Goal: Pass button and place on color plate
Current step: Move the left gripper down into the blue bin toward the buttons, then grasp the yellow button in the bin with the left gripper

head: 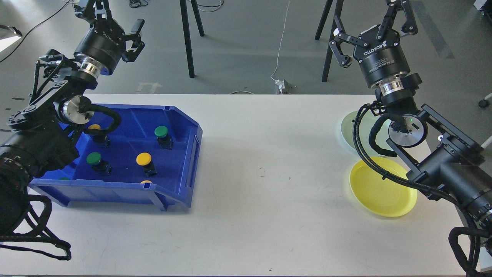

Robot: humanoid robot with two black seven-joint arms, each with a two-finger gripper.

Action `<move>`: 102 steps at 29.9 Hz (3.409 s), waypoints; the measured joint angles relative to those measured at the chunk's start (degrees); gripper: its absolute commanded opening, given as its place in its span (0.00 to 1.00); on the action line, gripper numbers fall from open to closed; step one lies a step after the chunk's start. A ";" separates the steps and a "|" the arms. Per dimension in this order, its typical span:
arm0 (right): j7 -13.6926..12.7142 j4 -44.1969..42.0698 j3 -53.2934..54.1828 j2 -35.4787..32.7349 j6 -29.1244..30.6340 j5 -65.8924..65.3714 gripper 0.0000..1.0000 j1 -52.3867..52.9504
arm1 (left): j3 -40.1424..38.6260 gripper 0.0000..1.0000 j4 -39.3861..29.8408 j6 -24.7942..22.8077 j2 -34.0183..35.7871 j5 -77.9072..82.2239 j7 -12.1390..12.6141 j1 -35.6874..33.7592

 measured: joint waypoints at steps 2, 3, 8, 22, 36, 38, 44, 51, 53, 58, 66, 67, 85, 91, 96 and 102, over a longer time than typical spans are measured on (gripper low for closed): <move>0.00 0.00 0.21 -0.12 -0.12 -0.01 0.99 -0.49 | 0.00 1.00 -0.08 0.00 0.18 0.00 0.00 0.17; 0.00 0.00 0.27 -0.24 -0.16 -0.01 0.99 -0.61 | -0.02 1.00 -0.11 0.00 0.21 0.00 0.00 0.19; 0.00 0.00 0.36 -0.50 -0.27 -0.02 0.99 -1.11 | -0.81 1.00 -0.01 -0.02 2.00 -0.31 0.00 -0.25; 0.00 -0.17 1.31 0.10 -3.53 0.07 0.99 -2.03 | -12.81 1.00 -37.68 0.01 12.43 5.18 0.00 -0.13; 0.00 0.38 3.51 0.01 -3.66 0.14 0.99 -4.34 | 26.77 1.00 -53.79 0.01 32.93 54.22 -0.01 -27.93; 0.00 0.49 3.56 -0.12 -3.69 0.15 0.99 -4.56 | 29.11 1.00 -54.97 0.01 33.96 62.28 -0.01 -28.78; 0.00 0.57 3.58 -0.65 -3.73 0.16 0.99 -4.97 | 38.24 0.99 -56.36 0.01 34.66 81.63 -0.01 -28.94; 0.00 0.59 3.42 -0.86 -3.87 0.16 0.99 -5.70 | 49.49 0.98 -54.69 0.01 33.03 92.45 -0.01 -26.08; 0.00 0.59 3.37 -0.86 -4.12 0.16 0.99 -5.72 | 50.17 0.98 -53.60 0.01 32.39 93.00 -0.01 -25.25; 0.00 0.55 3.31 -0.82 -4.50 0.11 0.99 -5.80 | 50.53 0.98 -48.55 0.01 29.74 93.45 -0.02 -22.26; 0.00 0.55 3.30 -0.81 -4.62 0.07 0.99 -5.90 | 50.56 0.98 -37.54 0.01 23.59 93.40 0.01 -19.01; 0.00 0.57 3.30 -0.82 -4.62 0.07 0.99 -5.95 | 50.56 0.98 -36.59 0.01 23.00 93.40 0.01 -18.72; 0.00 1.56 3.13 -0.88 -4.52 0.07 0.99 -7.69 | 50.00 0.97 -33.35 0.01 19.12 92.78 0.00 -16.00; 0.00 1.95 3.22 -0.94 -4.52 0.07 0.99 -8.74 | 49.99 0.97 -31.77 0.01 18.21 92.79 0.00 -15.37; 0.00 2.04 3.40 -1.39 -4.52 0.07 0.99 -9.04 | 49.99 0.97 -30.25 0.01 17.01 92.73 -0.02 -14.23; 0.00 2.60 3.72 -2.20 -4.61 0.07 0.99 -9.36 | 49.92 0.97 -27.09 0.01 15.07 92.65 -0.01 -12.95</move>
